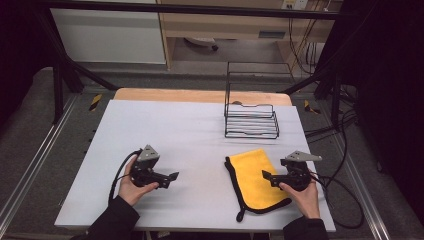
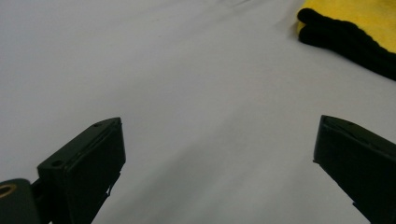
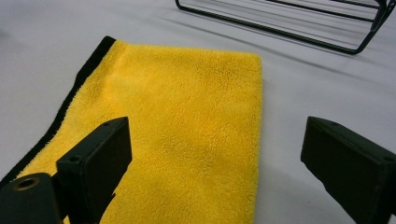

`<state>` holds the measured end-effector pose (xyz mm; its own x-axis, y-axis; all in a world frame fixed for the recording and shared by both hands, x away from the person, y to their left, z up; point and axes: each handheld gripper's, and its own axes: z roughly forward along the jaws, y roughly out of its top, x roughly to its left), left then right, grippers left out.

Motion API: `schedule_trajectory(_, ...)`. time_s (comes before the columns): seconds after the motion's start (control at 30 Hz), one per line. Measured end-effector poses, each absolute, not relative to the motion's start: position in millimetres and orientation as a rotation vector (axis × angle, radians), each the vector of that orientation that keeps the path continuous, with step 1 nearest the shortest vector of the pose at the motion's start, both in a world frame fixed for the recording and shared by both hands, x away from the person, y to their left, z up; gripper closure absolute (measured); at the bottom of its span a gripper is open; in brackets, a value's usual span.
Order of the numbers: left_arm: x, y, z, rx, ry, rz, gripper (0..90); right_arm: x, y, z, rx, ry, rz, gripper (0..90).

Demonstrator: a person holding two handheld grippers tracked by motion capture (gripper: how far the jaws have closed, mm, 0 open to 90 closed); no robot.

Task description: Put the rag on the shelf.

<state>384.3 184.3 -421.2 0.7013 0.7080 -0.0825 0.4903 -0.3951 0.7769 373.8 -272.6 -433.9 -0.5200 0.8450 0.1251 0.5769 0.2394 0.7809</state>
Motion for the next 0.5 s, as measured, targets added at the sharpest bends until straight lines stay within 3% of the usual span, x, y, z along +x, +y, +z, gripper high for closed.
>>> schedule_trajectory(0.5,403.9,101.8,-417.5,2.104,0.867,0.262,4.7,371.1,-273.7,-434.5,1.309,2.194,1.148,4.4)
